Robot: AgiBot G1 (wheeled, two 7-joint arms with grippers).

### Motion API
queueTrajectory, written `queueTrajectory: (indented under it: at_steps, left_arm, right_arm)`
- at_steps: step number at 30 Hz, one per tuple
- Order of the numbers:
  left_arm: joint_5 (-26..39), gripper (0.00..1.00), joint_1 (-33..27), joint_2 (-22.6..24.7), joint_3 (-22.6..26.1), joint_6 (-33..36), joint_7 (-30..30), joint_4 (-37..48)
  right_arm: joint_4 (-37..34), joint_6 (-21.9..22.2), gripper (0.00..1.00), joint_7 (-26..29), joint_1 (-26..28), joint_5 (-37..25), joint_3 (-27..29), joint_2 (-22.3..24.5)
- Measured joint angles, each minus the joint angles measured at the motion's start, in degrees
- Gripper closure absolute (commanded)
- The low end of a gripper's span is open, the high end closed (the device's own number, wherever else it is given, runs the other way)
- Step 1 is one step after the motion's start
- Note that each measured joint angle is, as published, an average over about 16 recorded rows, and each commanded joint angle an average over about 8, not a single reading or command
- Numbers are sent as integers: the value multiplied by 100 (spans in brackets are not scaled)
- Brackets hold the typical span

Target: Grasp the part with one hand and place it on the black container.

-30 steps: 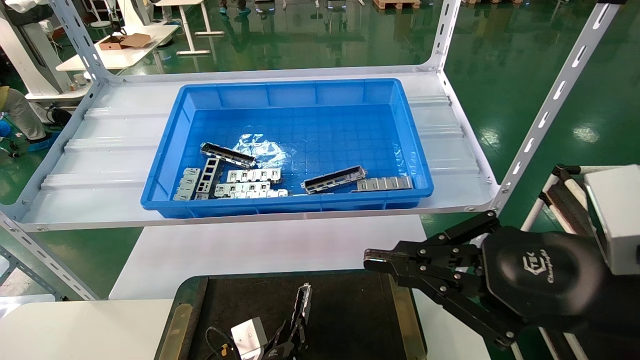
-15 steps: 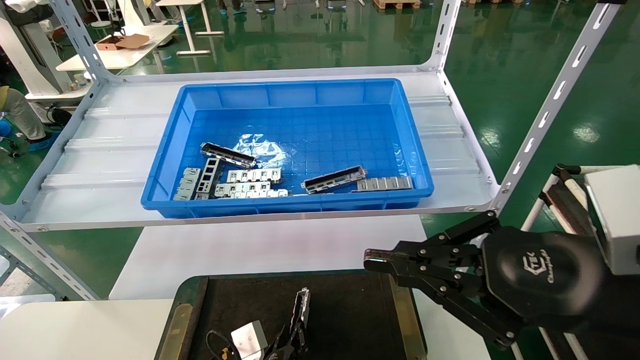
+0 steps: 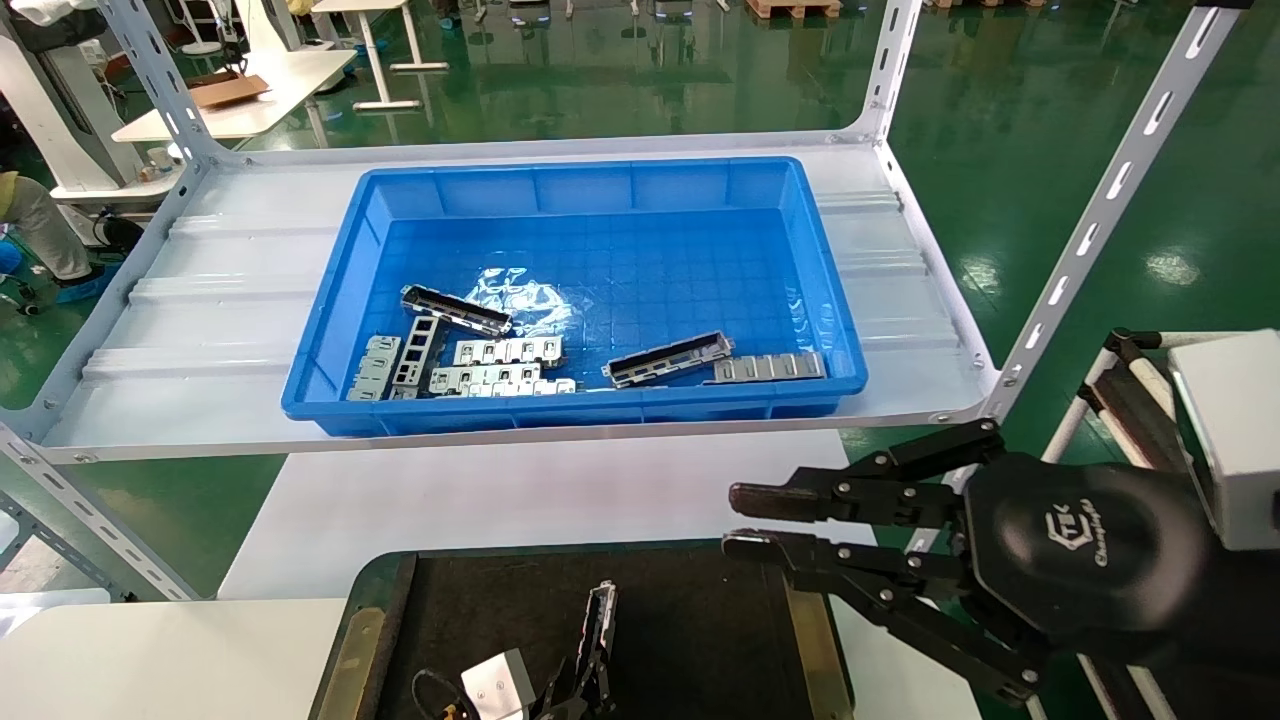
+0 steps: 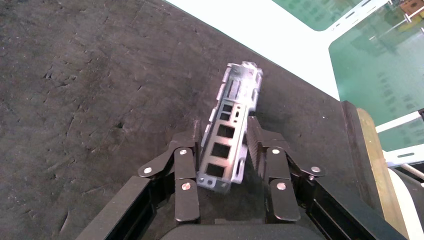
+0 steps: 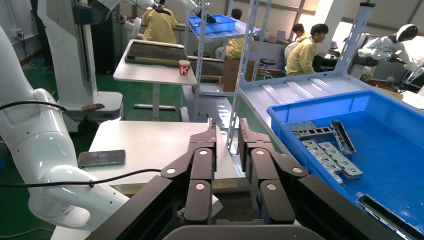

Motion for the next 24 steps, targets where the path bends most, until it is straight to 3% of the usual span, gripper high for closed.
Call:
queueTrajectory:
  at_steps: [13, 24]
  left_arm:
    - [282, 0, -230, -221, 219, 323, -361, -88]
    - [1137, 0, -702, -1065, 172, 2028, -1148, -155]
  right_arm:
    - [0, 0, 0, 0, 0, 0, 0, 0]
    - [0, 0, 0, 0, 0, 0, -1, 0]
